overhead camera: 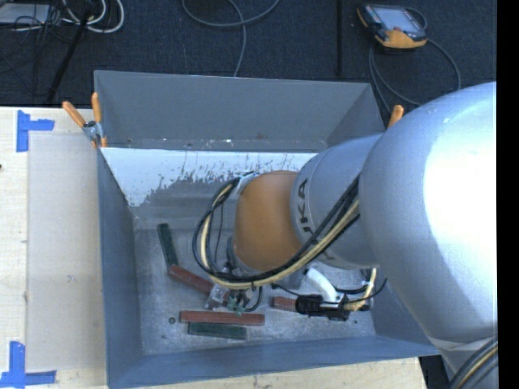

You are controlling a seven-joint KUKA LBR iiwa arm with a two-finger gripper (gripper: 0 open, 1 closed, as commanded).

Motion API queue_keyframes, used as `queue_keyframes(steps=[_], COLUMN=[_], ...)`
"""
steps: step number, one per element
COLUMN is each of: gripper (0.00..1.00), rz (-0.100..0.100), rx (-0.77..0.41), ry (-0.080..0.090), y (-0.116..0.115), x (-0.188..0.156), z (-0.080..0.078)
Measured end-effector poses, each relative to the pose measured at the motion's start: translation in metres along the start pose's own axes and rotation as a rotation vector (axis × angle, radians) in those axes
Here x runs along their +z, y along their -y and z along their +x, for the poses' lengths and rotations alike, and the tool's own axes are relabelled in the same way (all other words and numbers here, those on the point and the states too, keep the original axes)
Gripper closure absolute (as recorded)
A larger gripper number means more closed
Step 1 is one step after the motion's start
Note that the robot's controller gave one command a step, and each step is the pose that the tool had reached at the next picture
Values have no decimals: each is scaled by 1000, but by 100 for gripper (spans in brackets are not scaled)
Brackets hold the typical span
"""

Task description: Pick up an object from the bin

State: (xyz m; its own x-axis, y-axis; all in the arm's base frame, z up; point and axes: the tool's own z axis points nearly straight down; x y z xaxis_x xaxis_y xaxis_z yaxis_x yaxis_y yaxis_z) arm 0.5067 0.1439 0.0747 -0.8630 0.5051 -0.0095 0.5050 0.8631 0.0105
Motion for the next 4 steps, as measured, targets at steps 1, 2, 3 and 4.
queue_keyframes(steps=[1,2,3,4], gripper=[100,100,100,100], rz=[0,8,17,14], rx=[0,1,1,0], ry=[0,-7,-16,-13], y=[0,2,4,4], x=[0,-5,-24,-46], z=[0,1,3,2])
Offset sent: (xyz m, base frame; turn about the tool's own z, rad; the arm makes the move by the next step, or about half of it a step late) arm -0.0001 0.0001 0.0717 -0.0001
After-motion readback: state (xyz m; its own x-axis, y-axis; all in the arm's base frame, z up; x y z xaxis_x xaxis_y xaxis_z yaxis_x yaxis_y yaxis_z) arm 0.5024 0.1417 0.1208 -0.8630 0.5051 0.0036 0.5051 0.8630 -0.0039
